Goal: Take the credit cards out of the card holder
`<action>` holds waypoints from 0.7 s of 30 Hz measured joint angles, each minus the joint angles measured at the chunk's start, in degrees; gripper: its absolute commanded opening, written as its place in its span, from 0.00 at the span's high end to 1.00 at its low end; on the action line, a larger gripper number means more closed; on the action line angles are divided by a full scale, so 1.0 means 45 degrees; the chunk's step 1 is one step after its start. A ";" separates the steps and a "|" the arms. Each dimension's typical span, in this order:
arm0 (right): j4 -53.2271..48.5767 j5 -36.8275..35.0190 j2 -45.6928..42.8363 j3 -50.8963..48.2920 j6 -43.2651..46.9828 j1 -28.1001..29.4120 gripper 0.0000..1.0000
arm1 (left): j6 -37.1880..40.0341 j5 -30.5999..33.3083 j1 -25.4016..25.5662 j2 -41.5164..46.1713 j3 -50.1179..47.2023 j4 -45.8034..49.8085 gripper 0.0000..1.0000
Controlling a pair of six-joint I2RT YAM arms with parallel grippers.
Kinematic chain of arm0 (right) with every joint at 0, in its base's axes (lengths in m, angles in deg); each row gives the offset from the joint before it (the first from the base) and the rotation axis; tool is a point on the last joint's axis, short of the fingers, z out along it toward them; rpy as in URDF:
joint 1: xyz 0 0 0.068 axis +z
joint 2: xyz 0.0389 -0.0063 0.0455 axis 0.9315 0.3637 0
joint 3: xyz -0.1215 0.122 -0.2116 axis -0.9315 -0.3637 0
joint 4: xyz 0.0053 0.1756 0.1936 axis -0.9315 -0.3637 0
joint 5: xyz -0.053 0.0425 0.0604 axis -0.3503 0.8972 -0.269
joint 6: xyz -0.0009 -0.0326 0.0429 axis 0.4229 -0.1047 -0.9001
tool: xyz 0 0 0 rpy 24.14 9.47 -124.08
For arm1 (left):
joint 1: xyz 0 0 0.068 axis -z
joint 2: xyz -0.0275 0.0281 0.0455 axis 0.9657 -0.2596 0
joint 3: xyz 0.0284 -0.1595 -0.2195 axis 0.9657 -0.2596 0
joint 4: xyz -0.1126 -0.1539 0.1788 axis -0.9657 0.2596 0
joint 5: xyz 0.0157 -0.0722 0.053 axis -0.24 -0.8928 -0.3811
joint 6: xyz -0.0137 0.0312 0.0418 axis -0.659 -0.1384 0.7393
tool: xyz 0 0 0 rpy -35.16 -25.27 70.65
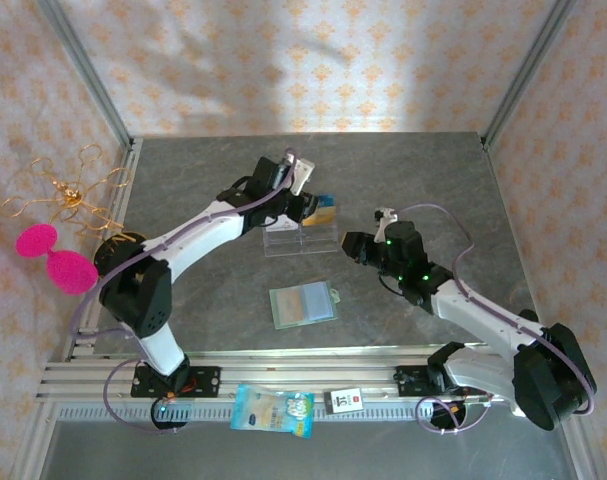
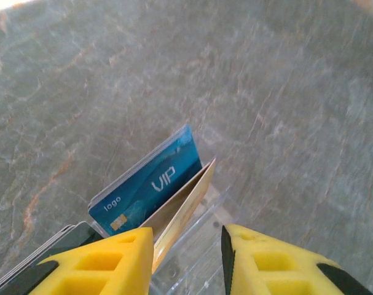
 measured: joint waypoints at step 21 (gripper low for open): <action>-0.0185 0.0243 -0.0597 -0.0486 0.0146 -0.0529 0.64 | 0.1287 0.1083 0.0010 -0.2025 0.2127 0.3167 0.67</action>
